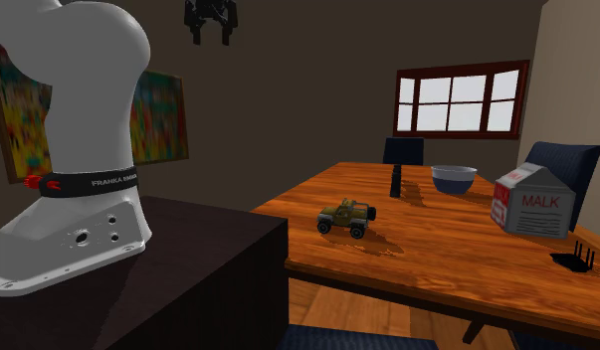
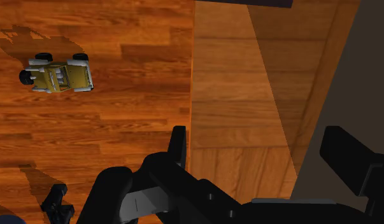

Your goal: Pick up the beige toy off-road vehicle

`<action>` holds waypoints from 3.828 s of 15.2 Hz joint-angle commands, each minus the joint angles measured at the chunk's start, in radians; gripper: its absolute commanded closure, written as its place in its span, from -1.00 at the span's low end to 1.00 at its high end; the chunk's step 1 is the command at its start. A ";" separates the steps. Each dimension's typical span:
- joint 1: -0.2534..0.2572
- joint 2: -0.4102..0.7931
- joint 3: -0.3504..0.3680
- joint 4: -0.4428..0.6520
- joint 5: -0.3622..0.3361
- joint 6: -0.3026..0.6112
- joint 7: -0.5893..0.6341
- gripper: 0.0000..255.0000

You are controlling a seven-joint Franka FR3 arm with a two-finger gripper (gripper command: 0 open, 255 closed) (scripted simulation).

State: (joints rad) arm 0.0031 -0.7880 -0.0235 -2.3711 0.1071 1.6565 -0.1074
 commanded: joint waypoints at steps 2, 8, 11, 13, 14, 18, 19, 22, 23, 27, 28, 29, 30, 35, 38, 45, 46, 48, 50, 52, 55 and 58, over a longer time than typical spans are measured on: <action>-0.006 -0.001 -0.014 -0.026 -0.009 0.024 -0.018 -1.00; -0.044 0.022 -0.104 -0.161 -0.064 0.180 -0.130 -1.00; -0.063 0.056 -0.153 -0.212 -0.090 0.265 -0.187 -1.00; -0.076 0.088 -0.187 -0.239 -0.106 0.324 -0.226 -1.00; -0.081 0.106 -0.205 -0.251 -0.114 0.354 -0.246 -1.00; -0.099 0.199 -0.278 -0.283 -0.135 0.479 -0.329 -1.00; -0.102 0.226 -0.297 -0.287 -0.138 0.511 -0.351 -1.00; -0.103 0.319 -0.357 -0.291 -0.135 0.607 -0.421 -1.00; -0.102 0.353 -0.378 -0.289 -0.130 0.639 -0.447 -1.00; -0.080 0.504 -0.465 -0.266 -0.077 0.760 -0.568 -1.00; -0.071 0.545 -0.487 -0.256 -0.052 0.787 -0.605 -1.00; -0.061 0.588 -0.509 -0.244 -0.022 0.813 -0.645 -1.00; -0.052 0.632 -0.529 -0.231 0.014 0.838 -0.690 -1.00; -0.037 0.876 -0.578 -0.134 0.284 0.915 -0.965 -1.00; -0.094 1.021 -0.541 -0.054 0.449 0.928 -1.123 -1.00; -0.279 1.312 -0.416 0.166 0.668 0.930 -1.351 -1.00; -0.302 1.350 -0.402 0.200 0.686 0.929 -1.371 -1.00; -0.348 1.426 -0.376 0.272 0.713 0.926 -1.404 -1.00; -0.365 1.455 -0.363 0.295 0.727 0.931 -1.418 -1.00; -0.376 1.480 -0.348 0.307 0.744 0.944 -1.433 -1.00; -0.394 1.518 -0.325 0.326 0.769 0.962 -1.454 -1.00; -0.403 1.538 -0.313 0.337 0.781 0.971 -1.464 -1.00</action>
State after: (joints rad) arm -0.3976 0.7459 -0.3392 -2.0366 0.8856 2.6259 -1.5690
